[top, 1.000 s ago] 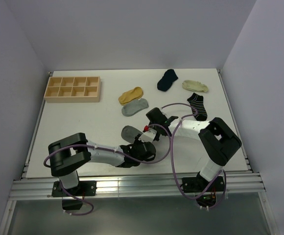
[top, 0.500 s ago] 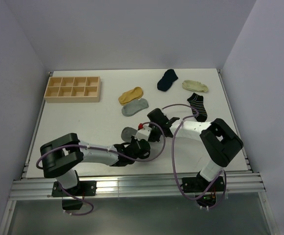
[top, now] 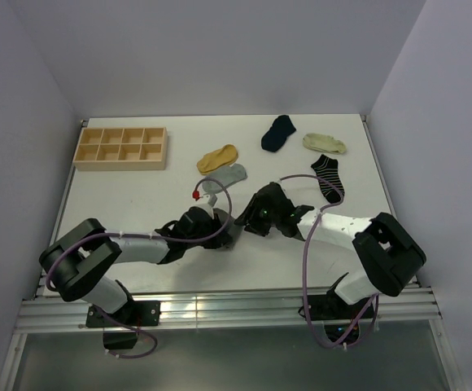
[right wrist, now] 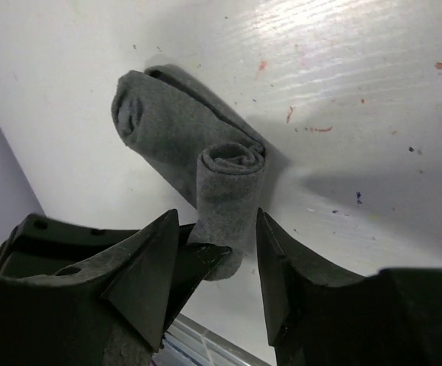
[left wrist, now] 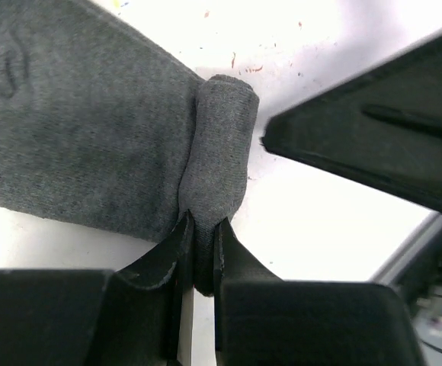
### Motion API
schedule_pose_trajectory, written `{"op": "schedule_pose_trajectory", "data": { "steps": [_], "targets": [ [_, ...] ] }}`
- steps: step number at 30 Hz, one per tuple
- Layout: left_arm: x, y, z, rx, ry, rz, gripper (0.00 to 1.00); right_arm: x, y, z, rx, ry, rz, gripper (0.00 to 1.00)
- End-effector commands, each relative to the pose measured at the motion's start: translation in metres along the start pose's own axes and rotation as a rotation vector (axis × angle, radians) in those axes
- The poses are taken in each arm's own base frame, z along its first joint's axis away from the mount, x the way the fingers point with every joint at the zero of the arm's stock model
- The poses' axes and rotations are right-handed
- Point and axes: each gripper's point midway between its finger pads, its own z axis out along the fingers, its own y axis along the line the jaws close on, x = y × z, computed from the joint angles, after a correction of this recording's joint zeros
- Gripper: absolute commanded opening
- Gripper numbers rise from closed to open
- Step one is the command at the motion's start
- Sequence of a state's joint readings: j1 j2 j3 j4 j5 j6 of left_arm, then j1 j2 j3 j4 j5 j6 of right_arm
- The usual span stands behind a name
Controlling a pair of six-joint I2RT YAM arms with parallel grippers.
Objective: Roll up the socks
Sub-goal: Roll the sock at the center of the board.
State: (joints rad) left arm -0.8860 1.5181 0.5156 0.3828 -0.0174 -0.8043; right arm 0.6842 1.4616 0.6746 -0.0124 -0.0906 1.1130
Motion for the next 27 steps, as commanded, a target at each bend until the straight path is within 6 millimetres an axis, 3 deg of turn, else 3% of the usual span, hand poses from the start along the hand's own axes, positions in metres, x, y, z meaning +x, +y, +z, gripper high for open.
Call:
{"op": "schedule_pose_trajectory", "data": {
  "steps": [1, 19, 22, 27],
  "targets": [
    [0.011, -0.004, -0.003, 0.095, 0.095, -0.132, 0.00, -0.013, 0.015, -0.003, -0.066, -0.060, 0.007, 0.53],
    [0.013, 0.002, 0.016, 0.121, 0.198, -0.210, 0.00, -0.002, -0.015, 0.027, 0.029, -0.022, 0.043, 0.51],
    [0.013, 0.003, 0.019, 0.117, 0.211, -0.216, 0.00, -0.002, -0.020, 0.029, 0.042, -0.029, 0.049, 0.48],
    [0.014, 0.009, 0.020, 0.093, 0.220, -0.209, 0.00, -0.006, -0.027, 0.030, 0.075, -0.052, 0.052, 0.31]
  ]
}}
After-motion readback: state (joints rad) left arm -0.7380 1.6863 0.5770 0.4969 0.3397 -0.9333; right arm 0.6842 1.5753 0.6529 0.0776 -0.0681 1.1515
